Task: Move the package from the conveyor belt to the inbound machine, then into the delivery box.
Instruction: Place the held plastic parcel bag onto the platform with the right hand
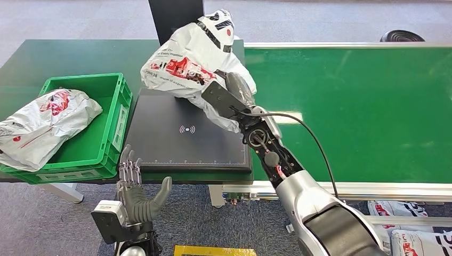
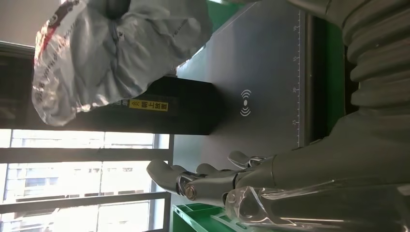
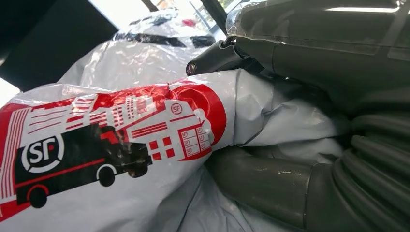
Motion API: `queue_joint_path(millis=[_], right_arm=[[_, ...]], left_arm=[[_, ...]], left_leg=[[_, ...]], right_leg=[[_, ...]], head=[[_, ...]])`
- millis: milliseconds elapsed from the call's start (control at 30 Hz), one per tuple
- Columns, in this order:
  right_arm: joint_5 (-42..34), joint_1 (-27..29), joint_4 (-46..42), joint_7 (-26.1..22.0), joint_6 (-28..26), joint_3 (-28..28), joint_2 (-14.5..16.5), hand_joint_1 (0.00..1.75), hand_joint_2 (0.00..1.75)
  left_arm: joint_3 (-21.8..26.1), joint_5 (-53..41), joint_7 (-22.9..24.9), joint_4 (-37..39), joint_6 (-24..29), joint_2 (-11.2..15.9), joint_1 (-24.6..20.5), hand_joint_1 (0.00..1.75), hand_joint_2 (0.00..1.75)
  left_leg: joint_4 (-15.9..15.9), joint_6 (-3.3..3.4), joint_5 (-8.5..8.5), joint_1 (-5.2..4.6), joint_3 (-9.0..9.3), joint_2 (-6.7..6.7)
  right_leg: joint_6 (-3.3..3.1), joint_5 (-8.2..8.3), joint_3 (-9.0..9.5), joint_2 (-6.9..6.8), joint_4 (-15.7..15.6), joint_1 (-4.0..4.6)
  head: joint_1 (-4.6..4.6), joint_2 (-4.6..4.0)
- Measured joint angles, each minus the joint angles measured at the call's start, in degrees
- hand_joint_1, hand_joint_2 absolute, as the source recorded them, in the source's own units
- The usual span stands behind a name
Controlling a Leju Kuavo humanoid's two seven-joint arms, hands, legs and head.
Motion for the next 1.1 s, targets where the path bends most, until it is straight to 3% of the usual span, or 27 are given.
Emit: queue_joint_path(millis=[333, 733, 767, 900, 1100], right_arm=[[0.66, -1.68, 3.87, 1.37, 1.26, 2.33, 3.18, 1.75, 1.75], [-0.54, -3.24, 5.87, 1.53, 3.27, 2.5, 3.38, 1.75, 1.75], [-0.78, -3.24, 6.03, 1.27, 3.41, 2.5, 3.38, 1.68, 1.75], [-0.85, -3.23, 6.55, 0.97, 3.73, 2.52, 3.38, 0.0, 1.75], [-0.8, -3.23, 7.16, 1.33, 3.95, 2.63, 3.4, 0.0, 1.75]], left_arm=[[0.1, -0.01, 0.0, 0.46, 0.24, -0.33, -0.88, 0.0, 1.75], [0.42, -0.06, 0.0, 1.06, 0.03, -0.59, -1.28, 0.0, 1.75], [0.46, -0.08, 0.0, 1.06, 0.1, -0.59, -1.27, 0.0, 1.75], [0.63, -0.05, 0.0, 1.06, 0.4, -0.61, -1.26, 0.0, 1.75], [0.79, -0.01, 0.0, 1.06, 0.42, -0.67, -1.25, 0.0, 1.75]], left_leg=[[0.0, 0.0, 0.0, 0.0, 0.01, 0.01], [0.0, 0.0, 0.0, 0.0, 0.01, 0.02], [0.0, 0.0, 0.0, 0.0, 0.01, 0.02], [0.0, 0.0, 0.0, 0.0, 0.01, 0.02], [0.0, 0.0, 0.0, 0.0, 0.01, 0.01]], right_leg=[[0.0, 0.0, -0.01, 0.02, 0.0, 0.0], [0.0, 0.0, -0.01, 0.04, 0.0, 0.0], [0.0, 0.0, -0.01, 0.04, 0.0, 0.0], [0.0, 0.0, -0.01, 0.04, 0.0, 0.0], [0.0, 0.0, -0.01, 0.03, 0.0, 0.0]], head=[[-0.01, 0.0], [-0.01, 0.0], [-0.01, 0.0], [0.0, 0.0], [0.0, 0.0]])
